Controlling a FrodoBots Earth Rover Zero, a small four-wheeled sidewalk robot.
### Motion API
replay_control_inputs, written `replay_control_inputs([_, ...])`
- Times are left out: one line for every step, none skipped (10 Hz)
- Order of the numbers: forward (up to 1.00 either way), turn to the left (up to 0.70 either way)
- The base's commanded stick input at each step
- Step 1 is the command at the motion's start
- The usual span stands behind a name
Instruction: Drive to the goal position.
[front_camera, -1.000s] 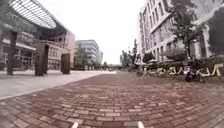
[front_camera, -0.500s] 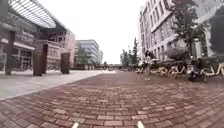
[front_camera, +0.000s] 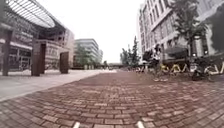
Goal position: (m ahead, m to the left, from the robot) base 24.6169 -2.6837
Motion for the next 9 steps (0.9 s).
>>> replay_control_inputs([0.45,0.0])
replay_control_inputs([0.45,0.0])
replay_control_inputs([0.45,0.0])
replay_control_inputs([0.45,0.0])
replay_control_inputs([0.45,0.0])
replay_control_inputs([0.45,0.0])
replay_control_inputs([0.45,0.0])
replay_control_inputs([0.45,0.0])
replay_control_inputs([0.45,0.0])
